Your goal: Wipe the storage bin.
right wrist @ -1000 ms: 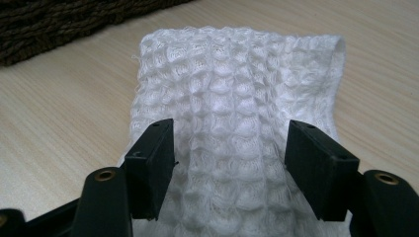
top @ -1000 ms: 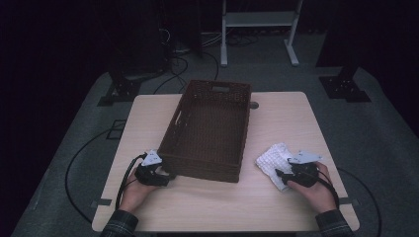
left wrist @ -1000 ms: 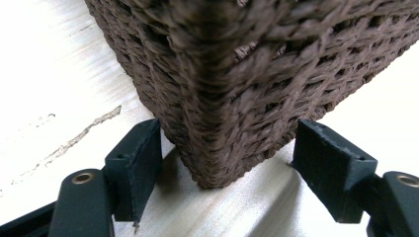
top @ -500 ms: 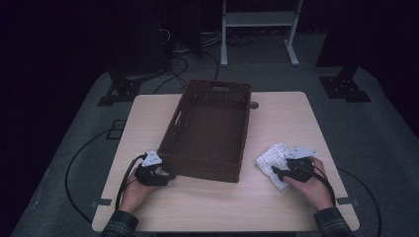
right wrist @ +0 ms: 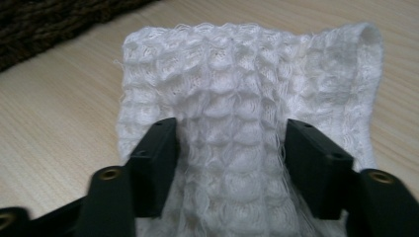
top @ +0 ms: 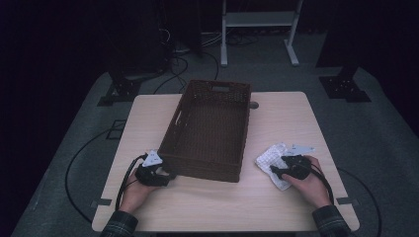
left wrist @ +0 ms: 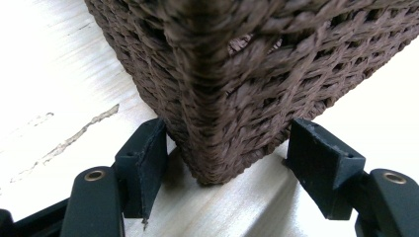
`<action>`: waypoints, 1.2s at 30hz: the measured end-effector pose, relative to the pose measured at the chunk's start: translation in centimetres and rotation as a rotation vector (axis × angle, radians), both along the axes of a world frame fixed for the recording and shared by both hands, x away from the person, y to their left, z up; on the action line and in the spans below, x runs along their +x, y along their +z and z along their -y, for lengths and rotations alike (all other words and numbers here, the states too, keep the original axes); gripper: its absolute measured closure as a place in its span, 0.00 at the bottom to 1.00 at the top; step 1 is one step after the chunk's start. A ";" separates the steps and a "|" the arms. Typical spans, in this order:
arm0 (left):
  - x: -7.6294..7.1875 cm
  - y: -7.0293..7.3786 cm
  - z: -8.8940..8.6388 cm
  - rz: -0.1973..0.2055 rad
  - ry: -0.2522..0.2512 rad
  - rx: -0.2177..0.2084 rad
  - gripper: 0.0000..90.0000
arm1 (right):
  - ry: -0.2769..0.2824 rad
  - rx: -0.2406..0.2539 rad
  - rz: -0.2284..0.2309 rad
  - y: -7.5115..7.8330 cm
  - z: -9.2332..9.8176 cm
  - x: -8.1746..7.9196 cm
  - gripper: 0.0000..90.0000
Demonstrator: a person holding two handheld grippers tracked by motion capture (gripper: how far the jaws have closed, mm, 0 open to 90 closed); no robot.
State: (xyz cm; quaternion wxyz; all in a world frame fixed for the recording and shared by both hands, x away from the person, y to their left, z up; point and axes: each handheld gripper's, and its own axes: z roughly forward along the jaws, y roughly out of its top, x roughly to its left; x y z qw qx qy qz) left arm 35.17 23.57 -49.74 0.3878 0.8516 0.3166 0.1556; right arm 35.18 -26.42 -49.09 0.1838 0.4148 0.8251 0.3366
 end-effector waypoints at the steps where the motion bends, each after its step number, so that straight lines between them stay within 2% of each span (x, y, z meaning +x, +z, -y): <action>1: 0.0 0.0 0.1 0.000 -0.004 -0.003 0.39 | 0.004 0.002 0.000 0.0 0.0 0.0 0.57; 2: -0.1 0.0 0.2 0.001 -0.007 -0.005 0.40 | 0.008 0.001 0.002 0.1 -0.1 0.0 0.65; 5: -0.1 0.0 0.6 0.000 -0.016 -0.011 0.43 | 0.011 -0.006 -0.001 0.2 -0.3 0.0 0.76; 9: -0.2 0.0 1.0 0.002 -0.020 -0.005 0.43 | 0.000 -0.010 -0.009 0.3 -0.3 0.2 0.84; 17: -0.2 0.0 1.0 0.002 -0.017 -0.003 0.42 | -0.008 0.046 -0.025 1.2 0.3 -0.2 0.88; 26: -0.2 0.0 1.1 0.002 -0.016 -0.003 0.42 | 0.030 0.105 0.001 3.0 0.3 -1.3 0.88; 36: -0.2 0.0 1.1 0.000 -0.012 -0.008 0.41 | 0.059 0.126 0.021 4.3 0.3 -2.4 0.88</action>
